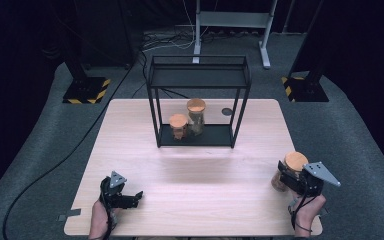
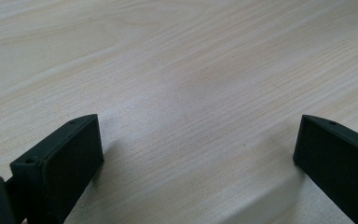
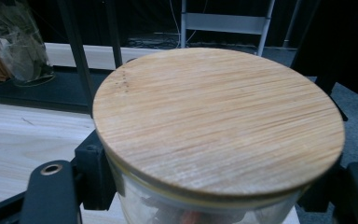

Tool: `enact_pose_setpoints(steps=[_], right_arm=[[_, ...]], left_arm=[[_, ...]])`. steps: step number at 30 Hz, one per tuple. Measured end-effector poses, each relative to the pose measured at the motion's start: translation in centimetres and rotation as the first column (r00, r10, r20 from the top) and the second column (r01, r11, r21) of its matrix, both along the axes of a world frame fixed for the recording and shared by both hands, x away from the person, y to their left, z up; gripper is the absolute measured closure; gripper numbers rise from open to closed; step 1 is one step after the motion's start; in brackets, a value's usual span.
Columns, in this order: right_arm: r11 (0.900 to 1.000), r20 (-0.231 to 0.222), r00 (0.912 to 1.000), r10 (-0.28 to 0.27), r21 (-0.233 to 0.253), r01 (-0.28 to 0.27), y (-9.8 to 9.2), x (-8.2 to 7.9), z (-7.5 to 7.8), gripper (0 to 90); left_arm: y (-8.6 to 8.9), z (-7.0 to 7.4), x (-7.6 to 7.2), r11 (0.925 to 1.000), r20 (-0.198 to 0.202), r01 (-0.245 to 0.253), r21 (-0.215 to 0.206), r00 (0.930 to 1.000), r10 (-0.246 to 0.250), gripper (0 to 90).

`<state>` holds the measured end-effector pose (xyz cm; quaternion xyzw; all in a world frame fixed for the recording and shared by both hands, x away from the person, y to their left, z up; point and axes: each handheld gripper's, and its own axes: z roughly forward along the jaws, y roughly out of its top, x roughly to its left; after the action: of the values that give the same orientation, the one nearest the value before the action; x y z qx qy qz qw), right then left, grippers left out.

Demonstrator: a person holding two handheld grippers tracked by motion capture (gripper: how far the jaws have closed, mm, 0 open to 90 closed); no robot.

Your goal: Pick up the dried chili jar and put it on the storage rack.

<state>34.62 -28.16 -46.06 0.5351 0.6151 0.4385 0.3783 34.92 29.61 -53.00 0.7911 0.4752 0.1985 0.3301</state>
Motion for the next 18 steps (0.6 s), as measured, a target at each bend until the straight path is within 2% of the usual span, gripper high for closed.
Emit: enact_pose_setpoints(steps=[4, 6, 18], right_arm=[[1.0, 0.005, 1.0, -0.003, 0.004, 0.003, 0.2, -0.2, 0.0, 24.7], [1.0, 0.004, 0.9998, 0.018, 0.004, -0.018, 0.4, -0.3, 0.0, 24.7], [0.998, 0.008, 0.998, 0.062, -0.01, -0.062, 1.8, -0.6, 0.6, 24.8]], left_arm=[[0.0, 0.0, 0.0, 1.0, 0.0, 0.0, 0.0, 1.0, 0.0, 0.7], [0.0, 0.0, 0.0, 1.0, -0.001, 0.0, 0.0, 1.0, 0.0, 0.7], [0.0, 0.0, 0.0, 1.0, -0.001, 0.0, 0.0, 1.0, 0.0, 0.7]])
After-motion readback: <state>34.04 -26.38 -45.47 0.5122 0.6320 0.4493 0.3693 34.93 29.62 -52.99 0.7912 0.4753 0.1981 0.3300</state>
